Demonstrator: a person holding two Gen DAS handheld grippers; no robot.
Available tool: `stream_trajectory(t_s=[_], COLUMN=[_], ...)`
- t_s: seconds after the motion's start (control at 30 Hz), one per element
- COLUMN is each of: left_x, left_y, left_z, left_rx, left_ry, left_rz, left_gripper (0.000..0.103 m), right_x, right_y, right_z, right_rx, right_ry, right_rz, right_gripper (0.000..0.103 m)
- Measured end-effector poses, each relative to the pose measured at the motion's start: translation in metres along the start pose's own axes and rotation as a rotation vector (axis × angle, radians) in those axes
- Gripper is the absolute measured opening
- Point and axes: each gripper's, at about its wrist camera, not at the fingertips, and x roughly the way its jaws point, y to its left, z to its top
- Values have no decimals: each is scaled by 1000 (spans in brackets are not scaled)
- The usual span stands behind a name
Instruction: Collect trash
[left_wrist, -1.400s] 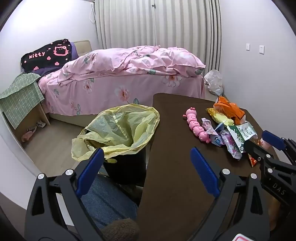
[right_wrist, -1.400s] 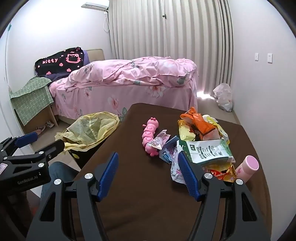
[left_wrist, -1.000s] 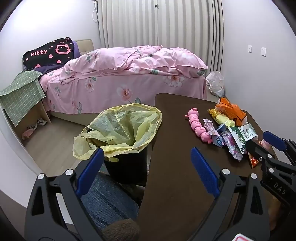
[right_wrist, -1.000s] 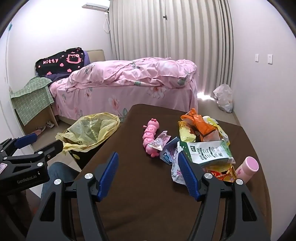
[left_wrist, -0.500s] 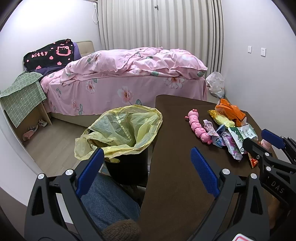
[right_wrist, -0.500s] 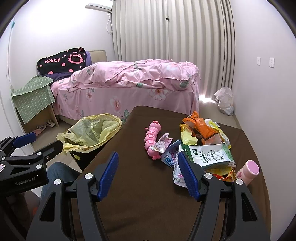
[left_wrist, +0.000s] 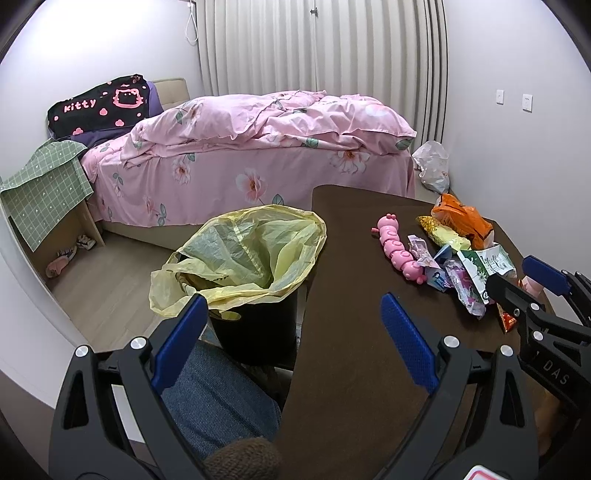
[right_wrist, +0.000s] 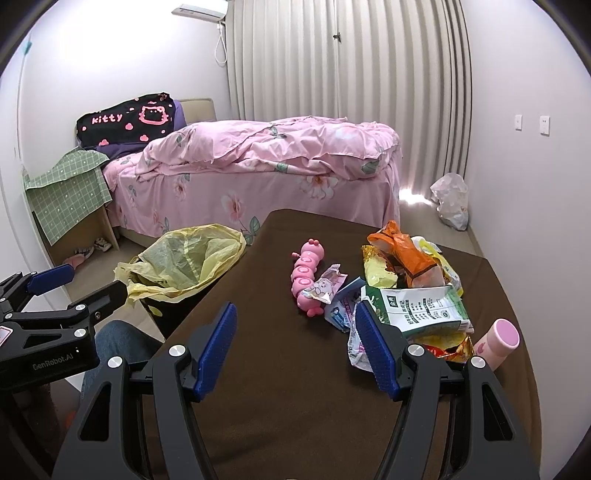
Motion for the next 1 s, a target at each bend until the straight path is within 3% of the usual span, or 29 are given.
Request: stream_trajectory(t_s=[1.0], left_x=[0], left_y=[6], left_z=[0], left_rx=[-8], left_ry=[5], left_rz=[2], left_gripper=[90], right_x=[1], right_y=[1], right_z=[-1], right_rx=[1], right_ry=[0], right_rz=[6], right_gripper=[63])
